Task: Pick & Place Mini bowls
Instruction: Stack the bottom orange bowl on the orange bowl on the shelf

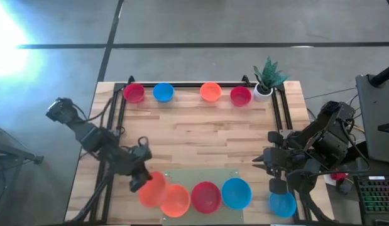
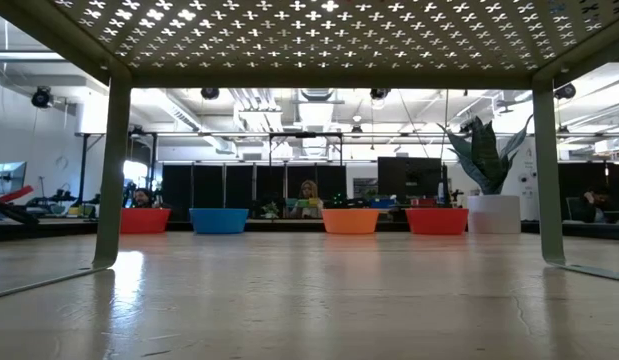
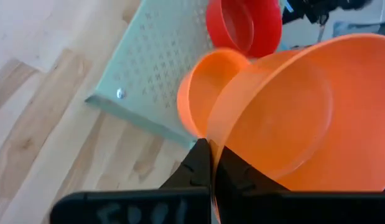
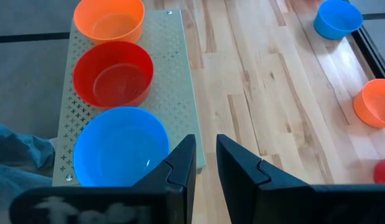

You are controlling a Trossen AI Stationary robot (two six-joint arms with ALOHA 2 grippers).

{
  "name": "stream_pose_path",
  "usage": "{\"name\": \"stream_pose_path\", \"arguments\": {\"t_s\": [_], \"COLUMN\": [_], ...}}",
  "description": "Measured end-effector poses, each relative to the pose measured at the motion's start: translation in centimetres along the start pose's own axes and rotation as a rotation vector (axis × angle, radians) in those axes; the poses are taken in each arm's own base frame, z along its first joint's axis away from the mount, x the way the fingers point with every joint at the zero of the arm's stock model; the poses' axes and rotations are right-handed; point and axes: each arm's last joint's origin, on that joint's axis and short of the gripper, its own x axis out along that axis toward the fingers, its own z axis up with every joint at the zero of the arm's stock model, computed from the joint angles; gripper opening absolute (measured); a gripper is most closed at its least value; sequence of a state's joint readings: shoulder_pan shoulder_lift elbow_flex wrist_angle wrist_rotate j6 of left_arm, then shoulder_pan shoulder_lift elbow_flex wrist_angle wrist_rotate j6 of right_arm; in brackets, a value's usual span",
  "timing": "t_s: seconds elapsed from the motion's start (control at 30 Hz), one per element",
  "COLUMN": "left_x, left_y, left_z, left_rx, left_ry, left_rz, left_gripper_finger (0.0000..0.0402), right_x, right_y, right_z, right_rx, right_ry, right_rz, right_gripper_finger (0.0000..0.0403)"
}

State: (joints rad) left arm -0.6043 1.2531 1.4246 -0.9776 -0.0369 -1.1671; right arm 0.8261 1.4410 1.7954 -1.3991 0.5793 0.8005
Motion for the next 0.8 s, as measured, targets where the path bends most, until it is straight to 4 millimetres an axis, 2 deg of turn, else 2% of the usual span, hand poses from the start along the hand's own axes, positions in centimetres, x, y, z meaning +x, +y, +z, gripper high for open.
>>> {"name": "stream_pose_path", "arguments": {"t_s": [0.27,0.43,0.63,0.8], "left_x": [3.4,4.8,6.5,6.9], "left_y": [-1.4,-2.5,-2.6,-2.3], "left_z": [2.7,4.0,4.5,4.6], "left_rx": [0.045,0.074,0.079,0.072], "left_ry": [0.137,0.132,0.170,0.191], "left_rz": [0.063,0.070,0.100,0.103], "left_gripper_finger": [0.0000,0.0000,0.0000,0.0000], "right_x": [0.0,0.0,0.0,0.0], "right_y": [0.0,0.0,0.0,0.0], "right_z": [0.0,0.0,0.0,0.0], "right_rx": [0.000,0.000,-0.001,0.000], "right_ry": [0.000,0.000,0.000,0.000], "right_rz": [0.000,0.000,0.000,0.000], "right_gripper_finger": [0.0059,0.0059,0.0059,0.0059]}}
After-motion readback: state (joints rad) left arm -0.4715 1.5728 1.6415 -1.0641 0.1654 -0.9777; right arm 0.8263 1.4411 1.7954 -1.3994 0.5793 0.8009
